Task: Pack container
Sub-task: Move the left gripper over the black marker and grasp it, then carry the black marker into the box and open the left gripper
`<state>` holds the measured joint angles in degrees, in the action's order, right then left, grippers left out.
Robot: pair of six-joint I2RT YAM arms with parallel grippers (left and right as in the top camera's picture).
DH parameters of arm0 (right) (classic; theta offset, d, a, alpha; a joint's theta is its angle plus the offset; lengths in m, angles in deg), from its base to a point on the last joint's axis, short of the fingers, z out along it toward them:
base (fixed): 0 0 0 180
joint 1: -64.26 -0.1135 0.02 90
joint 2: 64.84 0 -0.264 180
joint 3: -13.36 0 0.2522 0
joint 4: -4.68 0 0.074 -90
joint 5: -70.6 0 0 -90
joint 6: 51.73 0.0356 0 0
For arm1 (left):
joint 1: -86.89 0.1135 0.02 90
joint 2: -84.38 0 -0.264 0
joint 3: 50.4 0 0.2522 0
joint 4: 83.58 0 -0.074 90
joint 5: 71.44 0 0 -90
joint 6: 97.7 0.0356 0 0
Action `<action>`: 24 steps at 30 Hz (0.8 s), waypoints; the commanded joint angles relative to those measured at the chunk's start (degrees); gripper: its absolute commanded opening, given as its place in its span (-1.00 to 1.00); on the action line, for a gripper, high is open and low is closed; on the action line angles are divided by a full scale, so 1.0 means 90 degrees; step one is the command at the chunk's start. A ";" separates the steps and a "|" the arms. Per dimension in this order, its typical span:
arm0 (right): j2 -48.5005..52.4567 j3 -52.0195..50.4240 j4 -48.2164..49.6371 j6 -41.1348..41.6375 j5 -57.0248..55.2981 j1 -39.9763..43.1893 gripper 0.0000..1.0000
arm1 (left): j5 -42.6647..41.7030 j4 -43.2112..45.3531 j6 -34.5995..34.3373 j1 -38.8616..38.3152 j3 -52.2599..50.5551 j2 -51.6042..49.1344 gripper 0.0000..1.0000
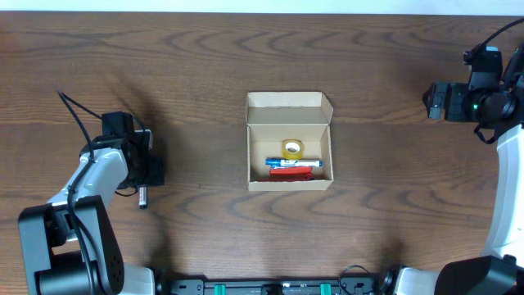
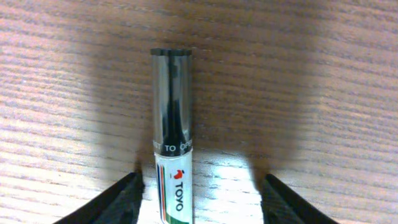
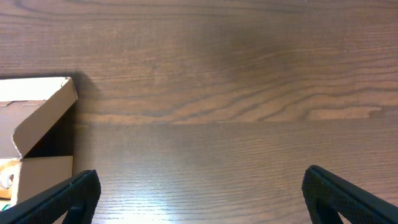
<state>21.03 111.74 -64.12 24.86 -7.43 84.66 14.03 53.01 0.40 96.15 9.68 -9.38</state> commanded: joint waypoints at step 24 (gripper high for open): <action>0.0002 -0.0017 0.0002 0.0005 0.0051 0.0019 0.99 | -0.2455 -0.1331 -0.0044 -0.0627 0.1923 0.0066 -0.88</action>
<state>21.03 111.74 -64.12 24.86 -7.41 84.66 -3.33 43.63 -6.37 93.99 18.43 -10.01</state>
